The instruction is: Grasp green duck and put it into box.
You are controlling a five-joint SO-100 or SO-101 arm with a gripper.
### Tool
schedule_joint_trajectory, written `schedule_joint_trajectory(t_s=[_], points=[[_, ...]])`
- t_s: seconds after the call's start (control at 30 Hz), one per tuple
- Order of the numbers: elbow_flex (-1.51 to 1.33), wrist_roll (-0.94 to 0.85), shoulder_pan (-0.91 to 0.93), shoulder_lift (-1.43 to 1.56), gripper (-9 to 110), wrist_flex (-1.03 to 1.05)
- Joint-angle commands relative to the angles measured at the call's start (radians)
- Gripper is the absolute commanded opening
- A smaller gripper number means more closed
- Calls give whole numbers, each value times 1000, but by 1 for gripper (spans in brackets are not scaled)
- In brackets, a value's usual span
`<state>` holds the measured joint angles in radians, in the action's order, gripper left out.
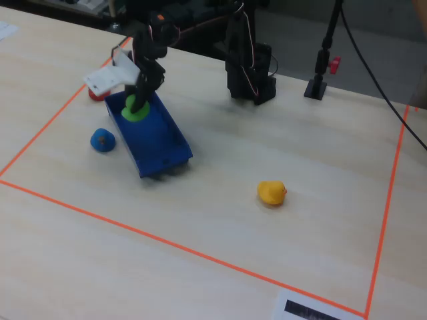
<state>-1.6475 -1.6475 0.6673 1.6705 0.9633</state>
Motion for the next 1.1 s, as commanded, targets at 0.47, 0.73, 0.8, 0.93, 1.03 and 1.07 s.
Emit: schedule_joint_trajectory(t_s=[0.47, 0.73, 0.8, 0.93, 1.03, 1.07], points=[[-440, -54, 25, 130, 4, -365], [-408, -55, 31, 94, 19, -391], [-411, -55, 35, 101, 20, -393], [-408, -48, 38, 124, 21, -390], [-397, -9, 23, 192, 13, -405], [-403, 17, 8, 232, 6, -434]])
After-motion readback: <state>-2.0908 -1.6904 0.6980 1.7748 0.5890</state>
